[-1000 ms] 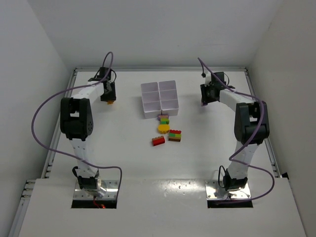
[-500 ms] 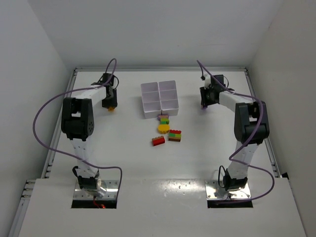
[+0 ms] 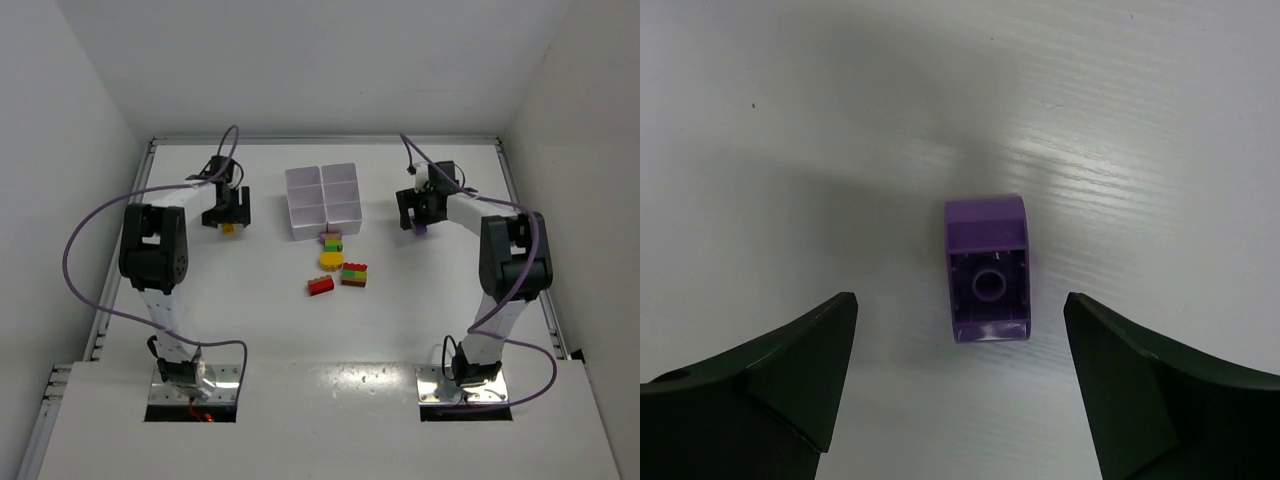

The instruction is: Sort the legos into containers by color

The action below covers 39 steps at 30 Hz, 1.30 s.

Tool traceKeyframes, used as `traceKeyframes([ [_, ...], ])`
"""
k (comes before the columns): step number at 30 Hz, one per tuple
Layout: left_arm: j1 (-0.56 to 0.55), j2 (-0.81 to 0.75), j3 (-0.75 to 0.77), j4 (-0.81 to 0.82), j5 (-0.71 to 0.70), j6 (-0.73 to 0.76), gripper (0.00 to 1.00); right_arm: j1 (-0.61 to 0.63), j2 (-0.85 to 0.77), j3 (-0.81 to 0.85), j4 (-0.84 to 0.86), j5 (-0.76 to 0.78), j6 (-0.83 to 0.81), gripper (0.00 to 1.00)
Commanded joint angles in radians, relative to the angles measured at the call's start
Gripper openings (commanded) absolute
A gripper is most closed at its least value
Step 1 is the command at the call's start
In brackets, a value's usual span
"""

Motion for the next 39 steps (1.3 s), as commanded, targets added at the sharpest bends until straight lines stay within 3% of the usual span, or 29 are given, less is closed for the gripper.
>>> traceKeyframes([
  [1,-0.011,-0.123,-0.036,0.041,0.087,-0.002,0.82,0.006,-0.091,0.018,0.016,-0.036,0.005,0.85],
  [7,-0.002,-0.418,-0.212,0.147,0.299,0.081,0.82,-0.005,-0.217,0.018,-0.029,-0.24,0.024,0.86],
  [11,-0.032,-0.512,-0.261,0.158,0.59,0.247,0.82,-0.005,-0.286,0.018,-0.101,-0.434,-0.04,0.85],
  [16,-0.129,-0.5,-0.261,-0.027,0.824,0.536,0.79,0.047,-0.355,-0.089,-0.23,-0.557,-0.24,0.82],
  [20,-0.306,-0.487,-0.284,-0.092,0.795,0.702,0.76,0.056,-0.415,-0.158,-0.239,-0.514,-0.286,0.82],
  [27,-0.497,-0.495,-0.379,0.011,0.646,0.762,0.74,0.047,-0.464,-0.196,-0.25,-0.469,-0.295,0.82],
  [39,-0.568,-0.332,-0.36,0.093,0.625,0.744,0.74,0.019,-0.531,-0.235,-0.259,-0.44,-0.285,0.82],
])
